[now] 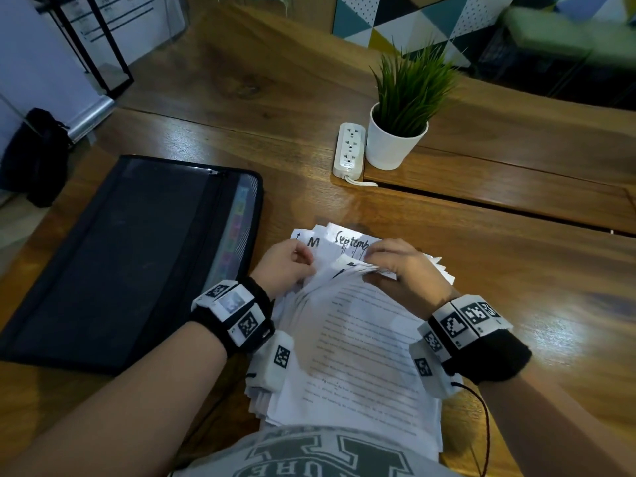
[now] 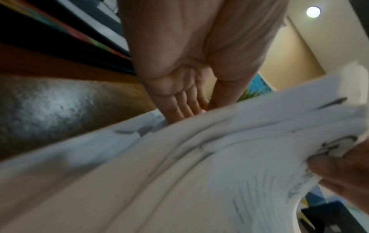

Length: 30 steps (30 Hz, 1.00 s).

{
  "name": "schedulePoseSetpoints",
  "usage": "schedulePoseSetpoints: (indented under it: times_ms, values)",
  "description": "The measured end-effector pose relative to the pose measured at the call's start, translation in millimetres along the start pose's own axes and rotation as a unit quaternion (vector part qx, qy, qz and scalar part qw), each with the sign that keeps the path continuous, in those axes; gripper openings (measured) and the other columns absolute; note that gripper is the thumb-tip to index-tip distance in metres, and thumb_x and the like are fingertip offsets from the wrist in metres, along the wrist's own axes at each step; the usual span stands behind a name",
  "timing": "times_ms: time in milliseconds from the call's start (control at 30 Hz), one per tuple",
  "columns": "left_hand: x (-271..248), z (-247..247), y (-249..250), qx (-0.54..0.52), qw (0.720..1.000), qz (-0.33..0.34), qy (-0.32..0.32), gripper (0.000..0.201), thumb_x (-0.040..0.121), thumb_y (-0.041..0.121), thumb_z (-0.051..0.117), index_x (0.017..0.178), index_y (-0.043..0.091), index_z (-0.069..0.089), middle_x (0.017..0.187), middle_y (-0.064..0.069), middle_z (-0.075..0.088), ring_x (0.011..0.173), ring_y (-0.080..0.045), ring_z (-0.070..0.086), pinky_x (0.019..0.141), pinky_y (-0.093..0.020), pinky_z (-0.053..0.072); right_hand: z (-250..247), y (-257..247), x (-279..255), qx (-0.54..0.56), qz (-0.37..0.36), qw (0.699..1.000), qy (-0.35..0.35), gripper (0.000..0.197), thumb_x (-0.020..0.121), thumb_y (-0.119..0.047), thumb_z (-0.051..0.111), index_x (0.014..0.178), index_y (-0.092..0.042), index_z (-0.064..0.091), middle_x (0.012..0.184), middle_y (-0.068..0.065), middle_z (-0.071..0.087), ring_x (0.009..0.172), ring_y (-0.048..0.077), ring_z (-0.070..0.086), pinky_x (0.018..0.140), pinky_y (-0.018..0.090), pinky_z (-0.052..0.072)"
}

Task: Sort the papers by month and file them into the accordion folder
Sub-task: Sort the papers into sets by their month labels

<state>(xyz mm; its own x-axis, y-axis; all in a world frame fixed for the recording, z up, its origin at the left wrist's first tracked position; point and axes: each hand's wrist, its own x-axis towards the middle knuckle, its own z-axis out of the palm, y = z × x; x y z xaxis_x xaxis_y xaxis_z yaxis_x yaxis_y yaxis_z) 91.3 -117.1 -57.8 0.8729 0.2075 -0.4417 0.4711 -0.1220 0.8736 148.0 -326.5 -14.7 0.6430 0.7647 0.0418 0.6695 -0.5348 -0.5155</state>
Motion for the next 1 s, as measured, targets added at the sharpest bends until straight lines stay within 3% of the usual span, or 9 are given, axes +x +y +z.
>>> schedulePoseSetpoints:
  times_ms: [133, 233, 300, 400, 567, 700, 800, 933, 1000]
  values:
    - [-5, -10, 1, -0.091, 0.996, 0.005, -0.016, 0.041, 0.080, -0.010, 0.064, 0.115, 0.009, 0.058, 0.079, -0.006, 0.059, 0.072, -0.014, 0.060, 0.064, -0.024, 0.053, 3, -1, 12, -0.016, 0.021, 1.000, 0.001, 0.019, 0.080, -0.017, 0.071, 0.097, -0.009, 0.072, 0.142, 0.010, 0.042, 0.135, 0.025, 0.032, 0.111, 0.033, 0.021]
    - [-12, -18, 4, -0.035, 0.996, 0.027, -0.082, 0.029, 0.082, -0.009, 0.061, 0.106, 0.006, 0.069, 0.091, -0.011, 0.068, 0.079, -0.017, 0.066, 0.068, -0.021, 0.056, -1, -8, 23, -0.016, 0.068, 0.997, -0.026, 0.034, 0.083, -0.024, 0.067, 0.114, -0.012, 0.063, 0.150, 0.002, 0.030, 0.141, 0.017, 0.019, 0.116, 0.032, 0.011]
    - [-18, -21, 5, -0.004, 0.993, 0.014, -0.119, 0.026, 0.083, -0.009, 0.057, 0.095, 0.007, 0.073, 0.092, -0.005, 0.072, 0.082, -0.013, 0.067, 0.069, -0.019, 0.054, -4, -10, 28, -0.030, 0.132, 0.987, -0.084, 0.038, 0.086, -0.031, 0.062, 0.120, -0.018, 0.054, 0.143, 0.004, 0.042, 0.135, 0.020, 0.033, 0.115, 0.036, 0.021]
    - [-14, -25, 2, 0.004, 0.997, -0.011, -0.082, 0.026, 0.084, -0.007, 0.051, 0.084, 0.009, 0.073, 0.086, 0.001, 0.069, 0.086, -0.014, 0.062, 0.072, -0.022, 0.052, -4, -12, 29, 0.052, 0.187, 0.975, -0.103, 0.035, 0.085, -0.026, 0.064, 0.112, -0.028, 0.043, 0.111, 0.002, 0.065, 0.097, 0.021, 0.061, 0.086, 0.033, 0.048]
    - [0, -22, -3, 0.151, 0.987, 0.050, 0.039, 0.023, 0.089, 0.010, 0.060, 0.111, 0.015, 0.064, 0.101, 0.005, 0.063, 0.100, -0.014, 0.060, 0.085, -0.025, 0.047, 12, -11, 8, 0.042, -0.007, 0.997, -0.058, 0.023, 0.079, -0.010, 0.066, 0.101, -0.009, 0.070, 0.091, 0.001, 0.064, 0.084, 0.016, 0.059, 0.075, 0.028, 0.047]
    - [5, -11, 3, 0.204, 0.976, 0.057, 0.049, 0.025, 0.089, 0.012, 0.059, 0.114, 0.013, 0.061, 0.104, 0.003, 0.064, 0.093, -0.011, 0.057, 0.074, -0.019, 0.043, 20, -13, -7, 0.028, 0.002, 0.998, -0.048, 0.019, 0.079, -0.003, 0.065, 0.096, -0.012, 0.069, 0.096, 0.003, 0.064, 0.088, 0.020, 0.060, 0.078, 0.029, 0.046]
    - [7, -9, 4, 0.173, 0.975, 0.091, 0.106, 0.013, 0.085, 0.011, 0.064, 0.097, 0.015, 0.064, 0.100, 0.002, 0.066, 0.089, -0.012, 0.059, 0.080, -0.025, 0.048, 20, -15, -14, 0.026, 0.005, 0.999, -0.044, 0.019, 0.081, -0.002, 0.063, 0.097, -0.010, 0.067, 0.098, 0.005, 0.067, 0.088, 0.023, 0.062, 0.079, 0.033, 0.048]
    - [7, -7, 7, 0.130, 0.983, 0.098, 0.090, 0.024, 0.087, 0.008, 0.063, 0.075, 0.025, 0.050, 0.085, 0.007, 0.060, 0.079, -0.005, 0.057, 0.065, -0.012, 0.042, 25, -10, -18, 0.048, 0.027, 0.998, 0.011, 0.018, 0.077, -0.001, 0.064, 0.093, -0.007, 0.068, 0.100, 0.008, 0.064, 0.094, 0.027, 0.059, 0.082, 0.033, 0.047]
    - [6, -7, 8, 0.078, 0.992, 0.076, 0.062, 0.022, 0.087, 0.004, 0.062, 0.078, 0.021, 0.050, 0.087, -0.002, 0.067, 0.083, -0.015, 0.065, 0.069, -0.024, 0.053, 28, -8, -18, 0.044, 0.037, 0.998, 0.037, 0.017, 0.075, -0.005, 0.063, 0.090, -0.008, 0.068, 0.109, 0.011, 0.061, 0.105, 0.029, 0.055, 0.089, 0.032, 0.041]
